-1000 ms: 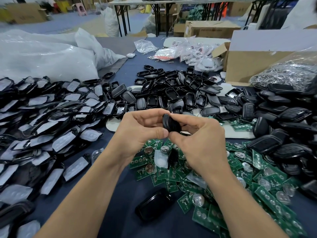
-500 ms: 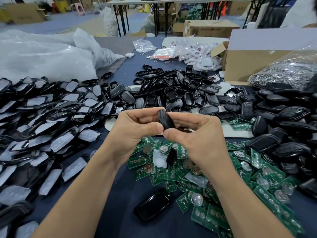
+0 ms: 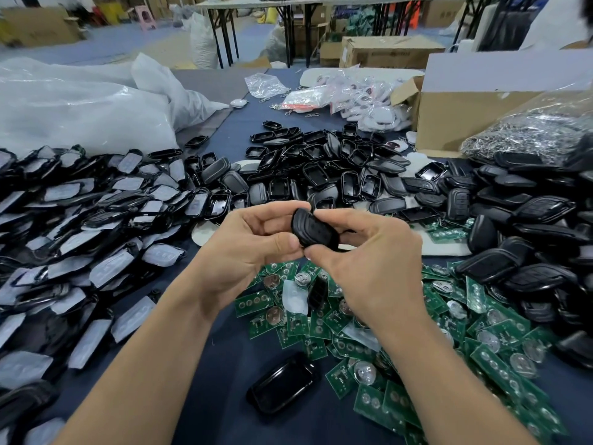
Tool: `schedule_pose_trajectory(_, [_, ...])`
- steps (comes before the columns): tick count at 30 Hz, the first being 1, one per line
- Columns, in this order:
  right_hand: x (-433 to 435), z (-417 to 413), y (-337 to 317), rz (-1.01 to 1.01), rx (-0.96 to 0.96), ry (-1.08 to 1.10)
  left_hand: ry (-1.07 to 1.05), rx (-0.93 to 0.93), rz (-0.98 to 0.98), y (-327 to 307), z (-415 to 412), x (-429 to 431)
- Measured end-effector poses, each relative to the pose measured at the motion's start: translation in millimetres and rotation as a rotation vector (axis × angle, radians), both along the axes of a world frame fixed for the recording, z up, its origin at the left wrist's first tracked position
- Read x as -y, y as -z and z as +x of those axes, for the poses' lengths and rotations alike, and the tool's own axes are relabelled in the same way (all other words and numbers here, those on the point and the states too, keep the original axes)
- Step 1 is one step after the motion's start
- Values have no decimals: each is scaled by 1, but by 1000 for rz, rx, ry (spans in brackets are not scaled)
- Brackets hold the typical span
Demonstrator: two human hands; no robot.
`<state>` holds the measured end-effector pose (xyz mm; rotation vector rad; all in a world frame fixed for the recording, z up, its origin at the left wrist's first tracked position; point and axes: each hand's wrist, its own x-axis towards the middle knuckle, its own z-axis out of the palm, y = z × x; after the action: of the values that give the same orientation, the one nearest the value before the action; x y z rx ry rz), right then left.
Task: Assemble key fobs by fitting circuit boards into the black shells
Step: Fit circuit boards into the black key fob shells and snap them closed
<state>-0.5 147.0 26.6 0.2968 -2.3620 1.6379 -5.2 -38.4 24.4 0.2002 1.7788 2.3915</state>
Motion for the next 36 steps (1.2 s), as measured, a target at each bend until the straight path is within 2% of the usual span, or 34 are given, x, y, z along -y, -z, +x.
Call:
schedule_pose_trajectory(6, [2,1,-1,26,-14,28,-6,1,2,1,0,1])
schedule_pose_trajectory(11, [1,-4,-1,-157,60,-41,-5,7,9,1,-1,2])
schedule_pose_trajectory(13, [-1,-7,-3,-337,184,-60,-28,16,19,1,-2,3])
schedule_pose_trajectory(17, [-13,-15,-9,-869,556,-224,-55,60,47,1,-2,2])
schedule_pose_trajectory(20, [-23,-18,-9,-1046,694,-323,-43,76,42,0,-1,-1])
schedule_pose_trajectory(23, [-26,-19,-9,-1096,748,-398,-55,84,38,-1,0,-2])
schedule_pose_trajectory(31, [-28,-20,-8,-1232,736,-393,-101,100,38,-3,2,0])
schedule_pose_trajectory(36, [-25,-20,-6,-1145,769,-197,-87,82,35,-1,2,1])
